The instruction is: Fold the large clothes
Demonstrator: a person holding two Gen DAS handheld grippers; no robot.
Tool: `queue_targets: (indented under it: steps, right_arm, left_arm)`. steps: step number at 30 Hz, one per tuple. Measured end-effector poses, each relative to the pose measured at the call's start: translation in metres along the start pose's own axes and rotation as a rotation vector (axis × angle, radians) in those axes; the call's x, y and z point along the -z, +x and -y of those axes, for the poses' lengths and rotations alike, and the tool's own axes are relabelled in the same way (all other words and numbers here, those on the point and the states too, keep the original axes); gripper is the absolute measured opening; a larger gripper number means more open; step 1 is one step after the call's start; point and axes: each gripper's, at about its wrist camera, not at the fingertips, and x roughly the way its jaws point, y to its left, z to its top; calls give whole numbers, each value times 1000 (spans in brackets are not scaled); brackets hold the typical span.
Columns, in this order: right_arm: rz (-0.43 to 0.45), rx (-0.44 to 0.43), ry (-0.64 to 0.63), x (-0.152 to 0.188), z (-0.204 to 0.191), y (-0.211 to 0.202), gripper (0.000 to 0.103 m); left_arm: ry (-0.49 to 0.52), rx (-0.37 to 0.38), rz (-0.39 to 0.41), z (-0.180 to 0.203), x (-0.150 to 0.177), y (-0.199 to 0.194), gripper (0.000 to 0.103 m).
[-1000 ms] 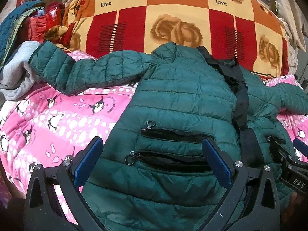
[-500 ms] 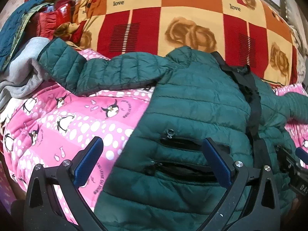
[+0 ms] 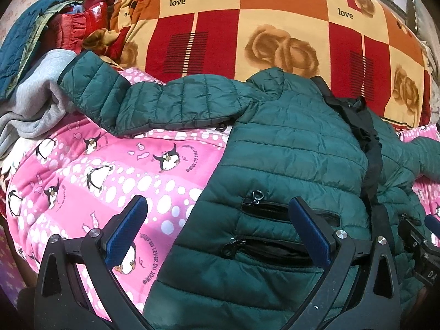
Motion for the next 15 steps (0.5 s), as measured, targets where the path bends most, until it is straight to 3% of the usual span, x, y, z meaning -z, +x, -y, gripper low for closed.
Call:
queue_targets:
  steps: [7,15]
  right_arm:
    - [-60,15,-23,1,0,8,103]
    - [-44,9,-18,1,-1,8,103]
  left_arm:
    - [-7,-12,3,-4,-2,4,103]
    - [-16,-50,-4,-15,-9,10,103]
